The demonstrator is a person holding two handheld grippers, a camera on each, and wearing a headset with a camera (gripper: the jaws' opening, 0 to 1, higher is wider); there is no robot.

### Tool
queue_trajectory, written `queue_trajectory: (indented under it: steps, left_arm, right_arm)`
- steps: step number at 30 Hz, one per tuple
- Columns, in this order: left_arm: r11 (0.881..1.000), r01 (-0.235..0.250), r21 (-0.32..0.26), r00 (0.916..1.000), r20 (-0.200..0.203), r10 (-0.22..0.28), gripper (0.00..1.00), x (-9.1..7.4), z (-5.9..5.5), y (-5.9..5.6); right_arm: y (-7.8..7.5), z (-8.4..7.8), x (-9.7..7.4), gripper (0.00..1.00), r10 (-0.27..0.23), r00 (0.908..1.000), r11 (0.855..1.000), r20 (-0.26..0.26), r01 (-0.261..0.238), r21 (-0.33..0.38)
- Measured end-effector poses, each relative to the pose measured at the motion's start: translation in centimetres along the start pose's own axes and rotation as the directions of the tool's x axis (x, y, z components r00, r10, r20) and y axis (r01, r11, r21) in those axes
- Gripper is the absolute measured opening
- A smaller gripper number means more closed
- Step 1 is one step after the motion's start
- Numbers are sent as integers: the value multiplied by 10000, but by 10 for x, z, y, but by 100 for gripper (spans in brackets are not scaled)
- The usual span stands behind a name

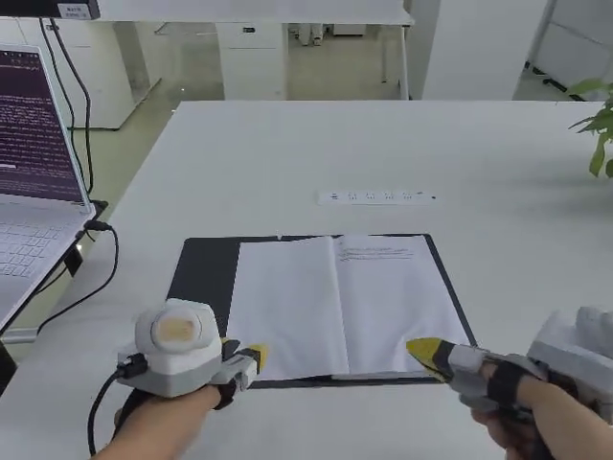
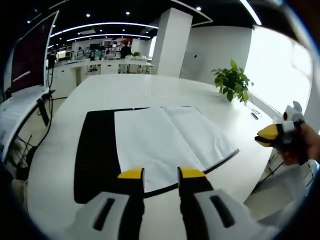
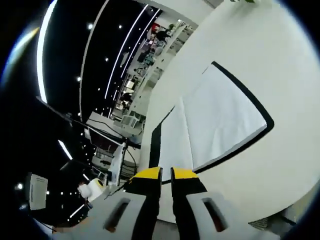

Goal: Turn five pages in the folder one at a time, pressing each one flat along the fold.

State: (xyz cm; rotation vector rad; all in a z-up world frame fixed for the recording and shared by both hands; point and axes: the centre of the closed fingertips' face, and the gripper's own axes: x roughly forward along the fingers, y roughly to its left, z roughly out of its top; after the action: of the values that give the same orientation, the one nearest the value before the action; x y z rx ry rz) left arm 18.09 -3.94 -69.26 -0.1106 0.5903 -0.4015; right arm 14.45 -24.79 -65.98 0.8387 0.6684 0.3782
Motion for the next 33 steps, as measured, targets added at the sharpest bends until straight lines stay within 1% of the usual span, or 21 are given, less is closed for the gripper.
queue_trajectory:
  steps: [2,5,6,7,9,11,12,13,14,15,17,20,22,24,25,26,27,28,29,30,33]
  left_arm:
    - [10000,-14,8,10000,82,14,30,-10,4,-2]
    - [9997,-125,190,9998,147,123,34,-23,7,-4]
    - [9994,-196,289,9997,145,192,35,-26,8,-3]
    - [9987,-299,411,9993,219,291,37,-31,9,-2]
    - [9980,-392,502,9988,303,377,40,-38,11,-2]
    - [9978,-504,436,9982,360,489,43,-44,12,0]
    - [9974,-551,456,9979,370,534,47,-46,11,0]
    - [9961,-678,556,9970,407,656,51,-50,11,2]
    - [9945,-796,678,9962,419,769,56,-52,10,5]
    - [9917,-927,886,9950,447,890,63,-56,8,7]
    - [9892,-1097,977,9934,443,1058,72,-62,6,11]
    - [9885,-1143,995,9932,332,1115,77,-69,1,14]
    - [9894,-1191,832,9928,241,1175,78,-74,-3,17]
    - [9890,-1281,739,9917,211,1269,83,-78,-6,19]
    - [9892,-1281,710,9917,233,1267,85,-80,-7,19]
    - [9893,-1303,659,9914,209,1292,86,-82,-8,20]
    - [9889,-1343,643,9909,170,1335,88,-83,-9,21]
    - [9886,-1369,634,9905,176,1361,91,-85,-10,21]
    - [9888,-1357,629,9907,173,1349,93,-86,-10,21]
    - [9891,-1345,601,9909,136,1340,94,-88,-11,21]
    - [9885,-1371,631,9905,137,1365,99,-93,-10,20]
  right_arm:
    - [3,7,-10,16,-202,9994,9953,273,227,-939]
    - [10,13,-21,20,-281,9985,9846,466,357,-1711]
    - [13,16,-24,20,-294,9980,9799,560,398,-1955]
    - [15,19,-27,21,-311,9977,9699,606,448,-2392]
    - [17,19,-32,23,-374,9981,9592,481,494,-2783]
    - [19,21,-34,24,-317,9984,9541,472,443,-2962]
    - [19,23,-37,24,-353,9979,9454,544,509,-3218]
    - [17,24,-38,26,-401,9974,9447,600,574,-3228]
    - [16,26,-40,29,-468,9967,9420,660,660,-3291]
    - [11,30,-42,32,-548,9949,9314,852,817,-3547]
    - [3,33,-45,38,-734,9927,9217,956,1041,-3736]
    - [-5,37,-50,45,-787,9909,9205,1092,1143,-3737]
    - [-10,40,-54,52,-896,9886,9173,1210,1292,-3766]
    - [-16,44,-57,60,-1071,9846,9008,1383,1549,-4057]
    - [-20,45,-59,65,-1250,9825,8872,1384,1731,-4277]
    - [-26,45,-61,69,-1475,9803,8698,1312,1917,-4546]
    - [-29,43,-61,72,-1567,9803,8643,1202,1950,-4637]
    - [-34,39,-63,75,-1772,9795,8528,954,2012,-4819]
    - [-37,37,-64,77,-1940,9773,8438,849,2104,-4937]
    - [-40,37,-65,79,-2060,9753,8246,795,2168,-5226]
    - [-40,36,-66,85,-2015,9759,7972,836,2130,-5649]
